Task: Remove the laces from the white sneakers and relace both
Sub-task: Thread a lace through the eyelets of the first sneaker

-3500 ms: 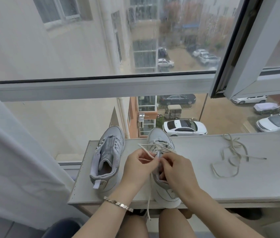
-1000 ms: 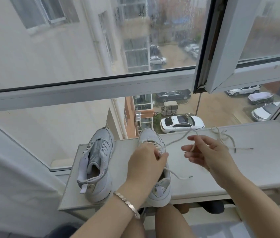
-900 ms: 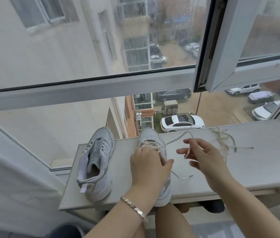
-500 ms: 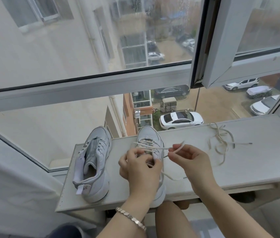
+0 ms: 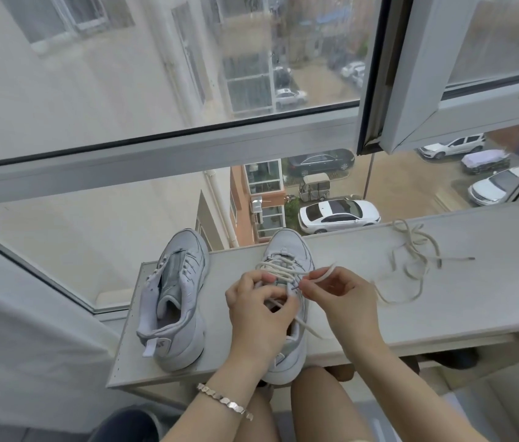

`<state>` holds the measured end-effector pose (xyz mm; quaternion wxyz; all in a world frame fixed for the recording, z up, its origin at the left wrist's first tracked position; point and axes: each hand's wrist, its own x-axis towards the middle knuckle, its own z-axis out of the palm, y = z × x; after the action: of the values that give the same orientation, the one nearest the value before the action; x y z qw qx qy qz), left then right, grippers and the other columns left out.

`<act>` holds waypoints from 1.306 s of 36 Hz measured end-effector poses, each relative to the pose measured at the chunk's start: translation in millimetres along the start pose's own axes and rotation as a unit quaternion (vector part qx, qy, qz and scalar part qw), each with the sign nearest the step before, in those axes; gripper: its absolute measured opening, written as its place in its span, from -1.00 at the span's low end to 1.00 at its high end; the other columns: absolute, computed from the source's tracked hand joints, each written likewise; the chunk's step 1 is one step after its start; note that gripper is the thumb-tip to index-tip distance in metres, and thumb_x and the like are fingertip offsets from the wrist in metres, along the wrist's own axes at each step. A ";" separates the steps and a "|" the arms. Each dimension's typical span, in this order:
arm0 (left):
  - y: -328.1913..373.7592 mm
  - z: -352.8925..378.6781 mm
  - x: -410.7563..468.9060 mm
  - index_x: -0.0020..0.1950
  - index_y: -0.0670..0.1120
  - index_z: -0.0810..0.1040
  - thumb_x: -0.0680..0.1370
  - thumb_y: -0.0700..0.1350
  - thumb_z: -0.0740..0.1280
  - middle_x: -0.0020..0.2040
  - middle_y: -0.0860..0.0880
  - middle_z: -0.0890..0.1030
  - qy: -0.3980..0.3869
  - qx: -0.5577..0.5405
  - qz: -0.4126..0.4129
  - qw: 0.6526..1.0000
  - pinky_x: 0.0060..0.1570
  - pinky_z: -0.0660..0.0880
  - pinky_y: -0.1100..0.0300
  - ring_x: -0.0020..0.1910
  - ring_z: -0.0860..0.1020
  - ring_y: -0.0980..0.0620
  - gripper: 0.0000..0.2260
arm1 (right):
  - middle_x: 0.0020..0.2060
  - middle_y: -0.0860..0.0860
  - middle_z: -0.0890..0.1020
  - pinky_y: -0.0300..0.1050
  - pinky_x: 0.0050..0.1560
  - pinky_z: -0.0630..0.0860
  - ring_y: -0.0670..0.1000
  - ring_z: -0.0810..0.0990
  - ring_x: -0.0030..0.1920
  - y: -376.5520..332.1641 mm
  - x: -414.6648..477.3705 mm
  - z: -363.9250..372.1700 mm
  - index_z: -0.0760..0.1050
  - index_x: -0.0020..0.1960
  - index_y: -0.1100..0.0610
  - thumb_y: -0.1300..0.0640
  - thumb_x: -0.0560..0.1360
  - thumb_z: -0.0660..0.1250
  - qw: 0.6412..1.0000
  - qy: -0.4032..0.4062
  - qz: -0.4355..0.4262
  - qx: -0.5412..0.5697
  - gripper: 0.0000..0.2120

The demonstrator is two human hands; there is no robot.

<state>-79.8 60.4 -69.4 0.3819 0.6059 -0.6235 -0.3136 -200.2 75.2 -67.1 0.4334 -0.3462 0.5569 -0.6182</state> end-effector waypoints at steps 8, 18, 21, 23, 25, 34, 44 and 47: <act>-3.6 2.7 -0.6 -0.38 0.20 0.49 0.42 -0.13 0.47 -0.05 0.31 0.38 0.003 -0.006 0.010 1.000 0.19 0.46 0.09 0.14 0.23 0.16 -0.71 | -0.39 0.04 0.65 -0.35 -0.29 0.54 -0.10 0.61 -0.35 0.9 0.1 -1.8 0.58 -0.28 0.20 0.37 0.31 0.49 1.000 0.000 0.014 -0.005 -0.86; -5.0 2.9 -1.3 -0.37 0.22 0.49 0.42 -0.09 0.46 -0.05 0.32 0.39 -0.003 0.011 0.015 1.000 0.12 0.32 0.34 0.09 0.19 0.23 -0.73 | -0.42 -0.01 0.65 -0.35 -0.30 0.53 -0.10 0.63 -0.37 3.1 -1.2 -9.5 0.57 -0.29 0.23 0.38 0.31 0.49 0.999 -0.011 0.030 -0.009 -0.87; -5.5 2.4 -1.8 -0.36 0.21 0.49 0.42 -0.10 0.46 -0.04 0.32 0.39 -0.005 0.014 0.017 1.000 0.04 0.27 0.51 0.09 0.19 0.24 -0.74 | -0.41 0.00 0.65 -0.35 -0.30 0.53 -0.08 0.63 -0.35 3.1 0.0 -9.3 0.57 -0.29 0.23 0.38 0.31 0.49 0.999 -0.011 0.034 -0.009 -0.87; -5.7 1.6 -1.7 -0.36 0.21 0.49 0.41 -0.11 0.46 -0.04 0.32 0.39 -0.009 0.015 0.018 1.000 0.00 0.25 0.58 0.07 0.19 0.25 -0.73 | -0.42 0.01 0.65 -0.35 -0.30 0.53 -0.08 0.63 -0.35 2.5 0.3 -7.6 0.57 -0.29 0.22 0.38 0.31 0.49 0.999 -0.014 0.035 -0.012 -0.87; -5.7 0.9 -1.6 -0.36 0.21 0.49 0.42 -0.12 0.46 -0.04 0.32 0.39 -0.011 0.014 0.016 1.000 0.00 0.22 0.62 0.06 0.18 0.25 -0.73 | -0.42 0.01 0.65 -0.35 -0.30 0.52 -0.07 0.62 -0.35 2.0 0.5 -5.7 0.57 -0.30 0.22 0.37 0.31 0.49 0.999 -0.013 0.032 -0.021 -0.87; -6.2 0.9 -2.4 -0.32 0.21 0.52 0.43 -0.04 0.46 -0.02 0.34 0.38 -0.029 0.022 0.027 0.999 0.05 0.19 0.61 0.12 0.19 0.23 -0.80 | -0.38 -0.05 0.63 -0.37 -0.26 0.51 -0.15 0.59 -0.35 4.6 -10.1 5.0 0.55 -0.33 0.15 0.35 0.33 0.47 0.990 0.008 -0.063 -0.125 -0.83; -7.7 -5.0 3.3 -0.24 0.12 0.54 0.49 -0.18 0.38 -0.06 0.34 0.38 -0.053 0.055 0.043 0.996 0.06 0.27 0.50 0.06 0.17 0.20 -0.80 | -0.42 -0.02 0.65 -0.32 -0.27 0.55 -0.13 0.62 -0.35 4.9 -7.0 3.9 0.55 -0.35 0.18 0.31 0.30 0.51 0.997 0.040 0.020 -0.056 -0.85; -6.5 -7.0 6.5 -0.17 0.03 0.61 0.49 -0.13 0.39 -0.08 0.34 0.36 -0.069 0.089 0.063 0.992 0.00 0.20 0.58 0.00 0.15 0.19 -0.93 | -0.43 -0.03 0.65 -0.23 -0.20 0.58 -0.14 0.61 -0.36 7.1 -9.2 4.4 0.58 -0.32 0.20 0.28 0.31 0.52 0.997 0.051 0.054 -0.033 -0.87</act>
<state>-70.3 54.0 -70.7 0.3016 0.5742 -0.7106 -0.2728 -191.6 81.8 -73.0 0.4257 -0.2978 0.6160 -0.5921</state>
